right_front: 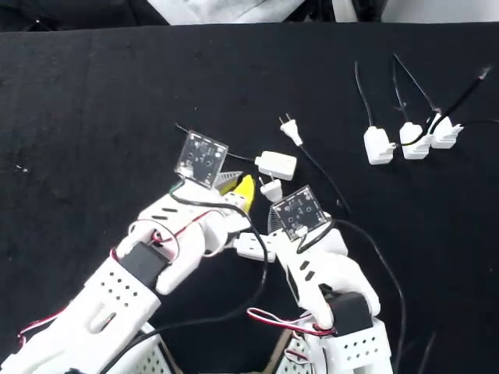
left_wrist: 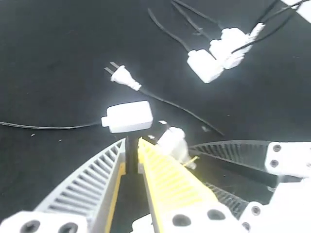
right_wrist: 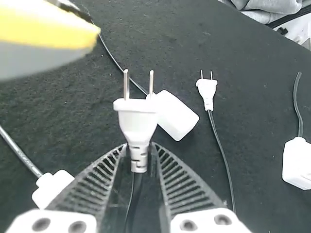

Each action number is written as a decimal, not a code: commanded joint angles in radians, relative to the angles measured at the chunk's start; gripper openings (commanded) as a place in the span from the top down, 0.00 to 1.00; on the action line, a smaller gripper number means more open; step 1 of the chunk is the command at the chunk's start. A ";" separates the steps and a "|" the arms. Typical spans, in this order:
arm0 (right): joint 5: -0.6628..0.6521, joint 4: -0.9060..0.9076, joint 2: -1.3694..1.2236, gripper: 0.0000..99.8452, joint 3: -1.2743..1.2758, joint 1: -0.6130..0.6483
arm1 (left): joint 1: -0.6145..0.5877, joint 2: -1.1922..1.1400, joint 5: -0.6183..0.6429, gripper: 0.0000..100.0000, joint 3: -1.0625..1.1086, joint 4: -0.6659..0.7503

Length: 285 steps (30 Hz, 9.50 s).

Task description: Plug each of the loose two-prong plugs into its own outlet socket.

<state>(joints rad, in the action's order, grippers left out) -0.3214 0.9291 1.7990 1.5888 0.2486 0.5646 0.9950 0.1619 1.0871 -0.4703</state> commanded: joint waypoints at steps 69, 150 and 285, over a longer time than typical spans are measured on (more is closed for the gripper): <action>-0.002 0.094 0.094 0.99 -0.111 0.203 | -0.042 -0.132 -0.133 0.97 -0.082 -0.120; -0.002 0.069 0.088 0.99 -0.180 0.207 | -0.183 -0.132 -0.017 0.97 -0.113 -0.044; -0.477 0.264 -1.086 0.99 -0.947 0.181 | -0.444 0.361 -0.138 0.97 0.568 0.029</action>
<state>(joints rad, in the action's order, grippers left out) -0.6989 1.1623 0.7633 0.6989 0.4450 0.1120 1.3403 0.0284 1.6640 -0.4442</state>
